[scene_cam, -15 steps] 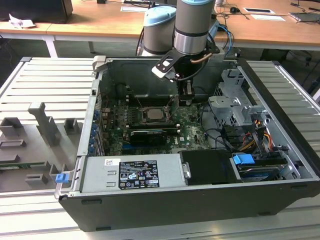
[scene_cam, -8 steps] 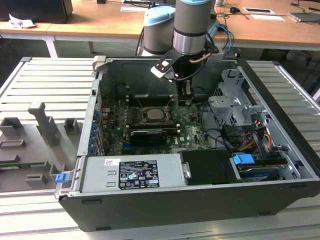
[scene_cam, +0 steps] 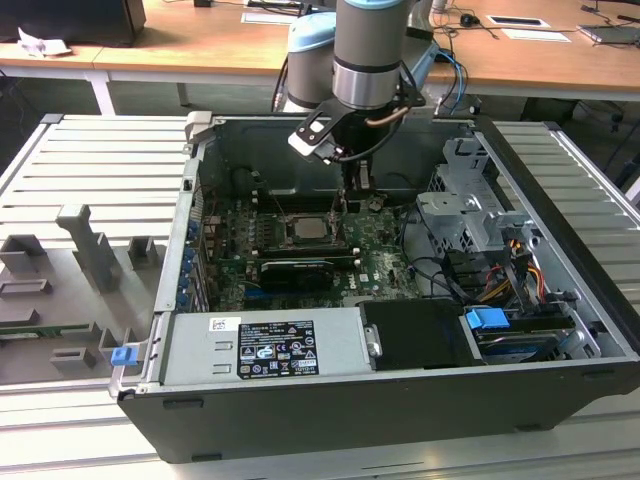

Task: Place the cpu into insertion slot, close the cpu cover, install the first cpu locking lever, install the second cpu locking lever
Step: 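Close the cpu cover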

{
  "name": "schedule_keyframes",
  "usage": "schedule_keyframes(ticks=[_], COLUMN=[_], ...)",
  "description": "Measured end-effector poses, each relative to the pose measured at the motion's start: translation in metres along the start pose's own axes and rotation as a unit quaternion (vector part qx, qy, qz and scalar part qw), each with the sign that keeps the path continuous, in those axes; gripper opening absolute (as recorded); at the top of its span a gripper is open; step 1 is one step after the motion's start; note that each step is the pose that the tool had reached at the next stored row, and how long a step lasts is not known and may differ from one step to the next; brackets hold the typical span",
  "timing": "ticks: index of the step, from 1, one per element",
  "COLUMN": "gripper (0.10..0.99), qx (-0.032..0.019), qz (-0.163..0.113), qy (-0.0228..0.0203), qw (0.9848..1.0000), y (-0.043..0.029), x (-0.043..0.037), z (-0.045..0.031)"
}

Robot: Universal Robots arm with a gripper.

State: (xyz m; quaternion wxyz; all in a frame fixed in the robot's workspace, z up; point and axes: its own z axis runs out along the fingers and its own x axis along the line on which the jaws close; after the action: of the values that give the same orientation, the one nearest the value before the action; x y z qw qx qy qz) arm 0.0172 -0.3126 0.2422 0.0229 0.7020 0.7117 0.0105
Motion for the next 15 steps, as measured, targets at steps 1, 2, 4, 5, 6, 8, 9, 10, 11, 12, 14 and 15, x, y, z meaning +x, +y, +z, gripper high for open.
schedule_keyframes(ticks=[1,2,4,5,6,8,9,10,11,12,14,15], gripper=[0.106,0.106,0.106,0.106,0.106,0.106,0.106,0.106,0.106,0.106,0.106,0.106], qx=[0.0000,0.0000,0.0001,0.0000,0.0000,0.0000,0.0000,0.0001,0.0000,0.0000,0.0000,0.0000], qz=[0.000,0.000,0.000,0.000,0.000,0.000,0.000,0.000,0.000,0.000,0.000,0.000], qy=[0.0001,0.0001,-0.0001,-0.0001,0.0000,0.0000,0.0000,0.0000,-0.0001,0.0000,0.0000,0.0000], qw=[1.0000,1.0000,1.0000,1.0000,1.0000,1.0000,1.0000,1.0000,1.0000,1.0000,1.0000,1.0000], y=[-0.0005,-0.0010,-0.0020,-0.0030,-0.0038,-0.0047,-0.0052,-0.0059,-0.0063,-0.0069,-0.0079,-0.0085], x=[0.0000,0.0000,0.0000,0.0000,0.0000,0.0001,0.0001,0.0001,0.0001,0.0001,0.0001,0.0001], z=[0.0003,0.0007,0.0007,0.0008,0.0008,0.0012,0.0012,0.0013,0.0014,0.0014,0.0015,0.0015])
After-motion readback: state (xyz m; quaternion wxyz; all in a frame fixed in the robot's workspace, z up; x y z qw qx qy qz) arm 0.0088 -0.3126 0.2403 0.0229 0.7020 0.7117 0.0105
